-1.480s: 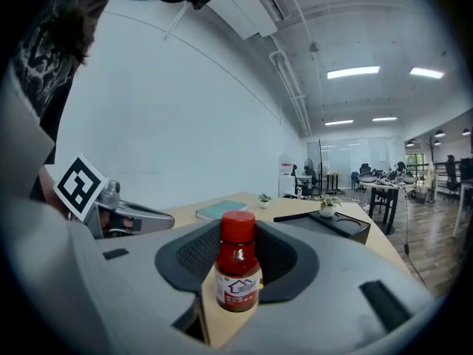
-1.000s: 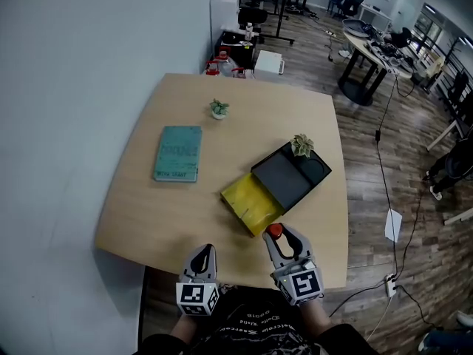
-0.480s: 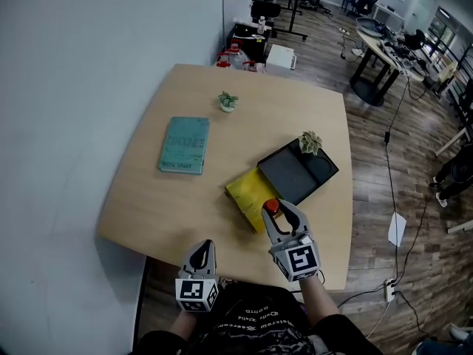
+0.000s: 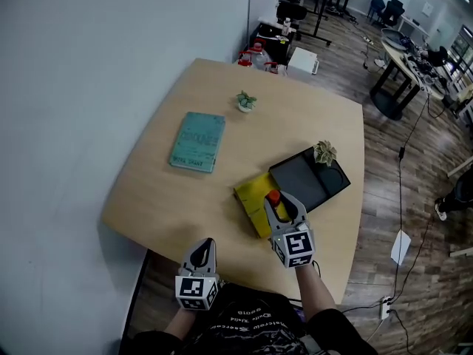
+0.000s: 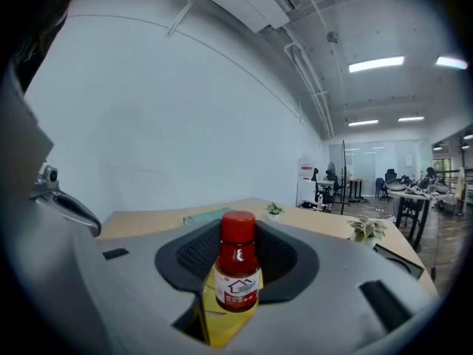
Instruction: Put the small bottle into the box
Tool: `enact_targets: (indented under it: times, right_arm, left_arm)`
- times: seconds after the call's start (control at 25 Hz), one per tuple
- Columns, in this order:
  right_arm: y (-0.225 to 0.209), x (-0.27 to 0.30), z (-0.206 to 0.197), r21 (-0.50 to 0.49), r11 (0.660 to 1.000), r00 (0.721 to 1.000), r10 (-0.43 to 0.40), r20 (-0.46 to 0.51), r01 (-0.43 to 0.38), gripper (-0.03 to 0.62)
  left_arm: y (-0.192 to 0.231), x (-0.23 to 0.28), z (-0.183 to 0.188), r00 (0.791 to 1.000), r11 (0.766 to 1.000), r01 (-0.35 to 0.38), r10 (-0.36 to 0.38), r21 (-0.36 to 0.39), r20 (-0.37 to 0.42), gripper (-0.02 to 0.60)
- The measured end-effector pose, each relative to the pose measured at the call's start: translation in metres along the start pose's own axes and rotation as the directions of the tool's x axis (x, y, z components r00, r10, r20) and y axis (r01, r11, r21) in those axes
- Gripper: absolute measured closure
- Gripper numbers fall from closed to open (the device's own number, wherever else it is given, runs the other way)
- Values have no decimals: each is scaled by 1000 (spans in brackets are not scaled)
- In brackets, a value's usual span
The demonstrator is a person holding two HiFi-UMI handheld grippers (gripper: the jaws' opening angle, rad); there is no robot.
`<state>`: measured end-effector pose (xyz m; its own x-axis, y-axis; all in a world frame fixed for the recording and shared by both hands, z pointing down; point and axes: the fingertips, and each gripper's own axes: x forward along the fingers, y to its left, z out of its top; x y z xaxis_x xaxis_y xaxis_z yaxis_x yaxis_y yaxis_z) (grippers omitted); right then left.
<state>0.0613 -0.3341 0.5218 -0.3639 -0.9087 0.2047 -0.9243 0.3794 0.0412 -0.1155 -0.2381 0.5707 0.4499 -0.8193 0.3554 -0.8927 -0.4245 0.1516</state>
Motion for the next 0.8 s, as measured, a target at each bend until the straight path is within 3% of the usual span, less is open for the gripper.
enact_targets:
  times: [0.8]
  right_arm:
    - [-17,66,-61,48,998,994,45,-96,-40,451]
  left_arm:
    - [-16,1,-20,996,999,-34,32,-20,-80,577]
